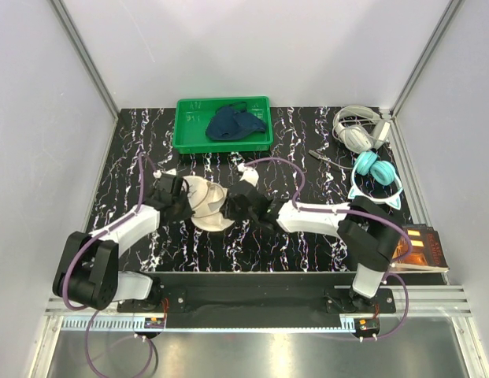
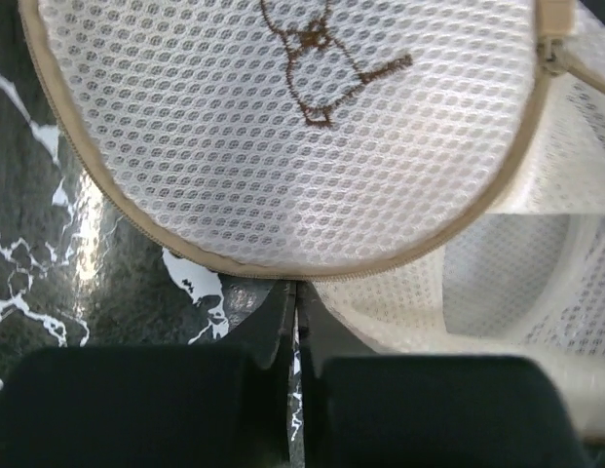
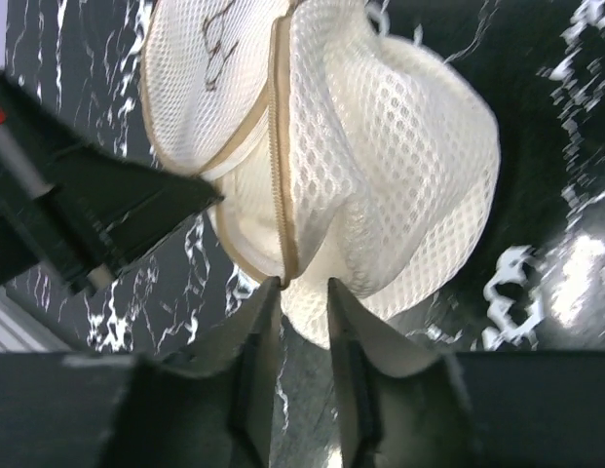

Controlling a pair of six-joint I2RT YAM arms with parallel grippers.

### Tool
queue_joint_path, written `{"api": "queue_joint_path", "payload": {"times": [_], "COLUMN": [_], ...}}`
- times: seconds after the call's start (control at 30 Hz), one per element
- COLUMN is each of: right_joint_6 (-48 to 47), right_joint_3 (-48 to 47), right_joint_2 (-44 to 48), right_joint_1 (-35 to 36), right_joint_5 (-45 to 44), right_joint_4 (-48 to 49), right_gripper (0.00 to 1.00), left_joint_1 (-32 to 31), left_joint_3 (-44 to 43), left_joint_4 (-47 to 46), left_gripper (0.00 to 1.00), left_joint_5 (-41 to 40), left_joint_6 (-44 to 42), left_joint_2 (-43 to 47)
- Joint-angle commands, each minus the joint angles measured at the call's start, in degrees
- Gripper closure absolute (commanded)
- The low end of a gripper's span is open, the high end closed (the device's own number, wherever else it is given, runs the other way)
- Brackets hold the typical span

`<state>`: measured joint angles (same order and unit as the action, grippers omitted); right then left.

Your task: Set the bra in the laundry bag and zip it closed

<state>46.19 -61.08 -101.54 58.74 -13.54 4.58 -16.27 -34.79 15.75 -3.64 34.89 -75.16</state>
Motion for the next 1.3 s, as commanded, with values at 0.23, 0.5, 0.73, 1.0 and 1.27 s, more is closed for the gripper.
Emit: {"api": "queue_joint_path", "payload": {"times": [0.23,0.5,0.73,1.0,1.27], "right_joint_6": [-10.1,-19.6,-22.8,-22.3,-21.0], "right_joint_3": [-1.1,9.3,13.5,14.2,14.1], "right_joint_2": [4.0,16.2,24.0,26.2,26.6], "right_joint_1": [-4.2,-4.9,-8.9,-9.9,-9.9], "right_joint_5": [6.8,17.6,15.7,18.1,19.2], "right_joint_4": [-7.5,-11.1,-16.8,-17.1,-17.0], "right_gripper": [1.00,1.00,1.00,1.00,1.00], "left_joint_1": [-1.1,-1.6,-1.6,-1.2,0.4], "left_joint_3": [-2.9,0.2,6.2,19.4,17.6], "left_joint_4": [9.1,13.5,8.0,3.4,-0.8], "left_gripper": [1.00,0.39,0.13,0.22,0.43], "left_joint_5": [9.0,19.3,21.4,10.2,10.1], "left_joint_6": [-2.7,0.8,9.3,27.5,29.5], "left_joint_2": [17.9,28.0,29.7,41.1,27.3]}}
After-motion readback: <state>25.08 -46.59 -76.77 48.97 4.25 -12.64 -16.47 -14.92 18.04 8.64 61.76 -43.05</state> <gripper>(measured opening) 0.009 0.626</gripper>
